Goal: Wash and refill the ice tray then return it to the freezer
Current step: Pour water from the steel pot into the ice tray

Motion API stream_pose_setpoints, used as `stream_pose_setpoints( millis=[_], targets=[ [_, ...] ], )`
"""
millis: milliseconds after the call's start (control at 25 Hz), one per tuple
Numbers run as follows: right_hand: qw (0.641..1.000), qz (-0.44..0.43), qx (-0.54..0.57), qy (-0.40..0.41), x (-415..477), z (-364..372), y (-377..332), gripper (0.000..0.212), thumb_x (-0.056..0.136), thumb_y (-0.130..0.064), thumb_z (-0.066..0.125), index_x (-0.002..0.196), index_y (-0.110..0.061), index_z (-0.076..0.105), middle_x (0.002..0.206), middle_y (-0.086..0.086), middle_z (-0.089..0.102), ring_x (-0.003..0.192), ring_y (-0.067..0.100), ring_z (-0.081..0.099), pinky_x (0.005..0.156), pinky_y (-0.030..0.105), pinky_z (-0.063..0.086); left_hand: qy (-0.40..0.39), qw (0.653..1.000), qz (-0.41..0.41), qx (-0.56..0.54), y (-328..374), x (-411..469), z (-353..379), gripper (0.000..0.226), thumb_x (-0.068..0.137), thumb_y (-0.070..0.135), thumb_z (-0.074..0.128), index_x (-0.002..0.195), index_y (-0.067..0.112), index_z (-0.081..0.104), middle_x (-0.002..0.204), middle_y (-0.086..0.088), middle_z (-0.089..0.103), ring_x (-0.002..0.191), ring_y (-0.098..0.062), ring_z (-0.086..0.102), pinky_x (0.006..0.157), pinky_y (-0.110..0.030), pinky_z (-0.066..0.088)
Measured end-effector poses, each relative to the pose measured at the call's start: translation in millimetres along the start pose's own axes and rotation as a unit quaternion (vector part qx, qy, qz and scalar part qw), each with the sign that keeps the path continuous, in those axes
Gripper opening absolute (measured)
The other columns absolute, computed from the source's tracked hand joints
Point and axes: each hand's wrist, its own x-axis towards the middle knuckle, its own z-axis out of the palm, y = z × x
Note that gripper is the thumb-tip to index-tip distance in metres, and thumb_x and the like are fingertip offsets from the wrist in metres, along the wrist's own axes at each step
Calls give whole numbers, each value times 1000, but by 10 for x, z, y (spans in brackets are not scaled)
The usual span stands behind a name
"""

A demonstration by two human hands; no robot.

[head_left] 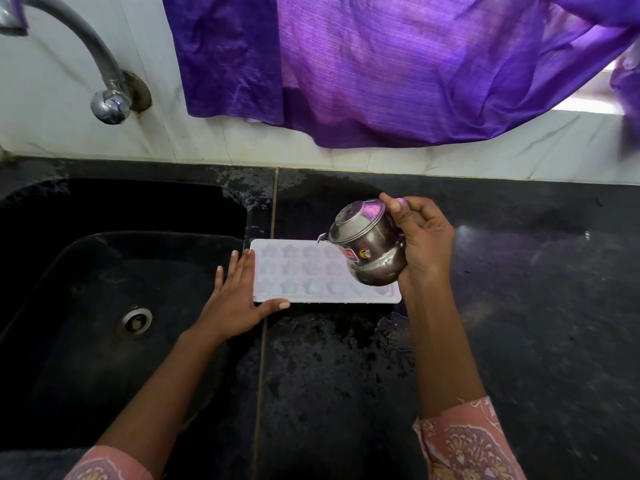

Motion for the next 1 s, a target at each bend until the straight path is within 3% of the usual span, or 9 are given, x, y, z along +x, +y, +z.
stream_pose_setpoints(
  millis=[480,600,760,880,1000],
  targets=[
    [999,18,26,7,-9,-7,27,16,75,-4,72,70,-15,63,77,3,65,76,14,63,70,23,53,0,1000,1,-1,-2,-8,0,145,35,102,7,148,14,-15,157,0,-16,132,-3,-29,110,-34,-18],
    [997,37,67,12,-13,-10,62,16,60,-21,80,66,-18,65,83,8,67,84,20,63,77,29,54,-1,1000,1,-2,4,-12,-3,145,35,102,7,148,14,-14,157,0,-16,133,-3,-28,109,-33,-19],
    [995,46,89,5,-8,13,127,37,40,-35,80,68,-16,64,85,9,68,79,15,66,74,27,55,0,1000,0,-3,8,-15,-9,145,35,102,6,148,13,-14,157,0,-15,133,-4,-27,110,-34,-18],
    [995,51,81,-3,-18,48,156,41,41,-34,79,72,-13,62,86,11,67,77,14,65,75,27,55,0,1000,2,-1,3,-16,-6,144,36,102,6,148,12,-15,157,-1,-16,133,-4,-27,111,-34,-17],
    [996,55,75,-8,-27,96,174,30,52,-24,78,73,-11,62,86,12,66,76,14,65,74,26,55,0,1000,2,0,-10,-8,-2,144,37,102,6,148,12,-15,157,-1,-16,133,-4,-28,111,-34,-17]
  ],
)
